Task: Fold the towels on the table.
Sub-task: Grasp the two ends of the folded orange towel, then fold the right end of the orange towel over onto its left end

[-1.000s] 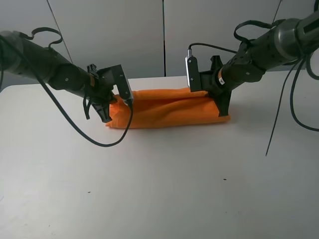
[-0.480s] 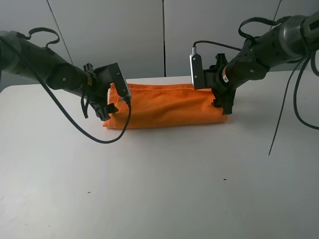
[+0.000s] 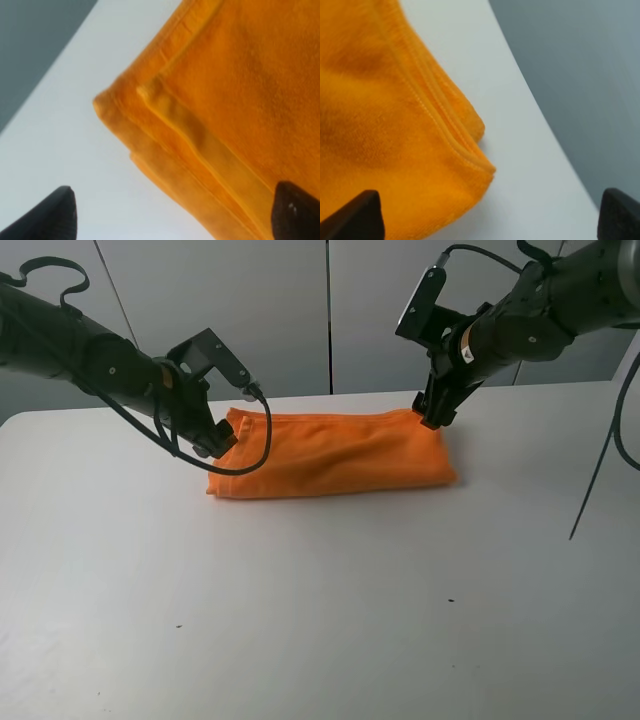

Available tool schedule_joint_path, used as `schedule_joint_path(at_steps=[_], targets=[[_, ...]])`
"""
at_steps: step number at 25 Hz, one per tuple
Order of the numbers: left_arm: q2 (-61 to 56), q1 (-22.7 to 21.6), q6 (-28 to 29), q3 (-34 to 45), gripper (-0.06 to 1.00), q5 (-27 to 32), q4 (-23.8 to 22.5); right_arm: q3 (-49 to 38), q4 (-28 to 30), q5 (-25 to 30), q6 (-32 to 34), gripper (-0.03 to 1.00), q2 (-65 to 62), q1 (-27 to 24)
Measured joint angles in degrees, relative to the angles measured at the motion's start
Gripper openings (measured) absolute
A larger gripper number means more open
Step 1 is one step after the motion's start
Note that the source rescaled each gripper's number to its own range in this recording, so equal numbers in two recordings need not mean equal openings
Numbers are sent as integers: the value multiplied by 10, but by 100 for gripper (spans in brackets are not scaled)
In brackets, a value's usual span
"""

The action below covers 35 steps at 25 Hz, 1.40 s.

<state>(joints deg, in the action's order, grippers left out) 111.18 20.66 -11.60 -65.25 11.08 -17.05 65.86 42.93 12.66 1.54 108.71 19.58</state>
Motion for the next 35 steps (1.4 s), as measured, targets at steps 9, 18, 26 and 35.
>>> schedule_joint_path(at_steps=[9,18,26,35], targets=[[19,-41,161,-67,99,156,94,141,-310,205,-61,93,26,-7],[93,-77,116,-166,99,272,256,293,-530,436,-119,99,134,-56],[136,-80,102,-166,99,288,288,293,-608,480,-114,100,160,-95],[149,-80,101,-166,99,282,290,293,-634,452,-104,100,194,-98]])
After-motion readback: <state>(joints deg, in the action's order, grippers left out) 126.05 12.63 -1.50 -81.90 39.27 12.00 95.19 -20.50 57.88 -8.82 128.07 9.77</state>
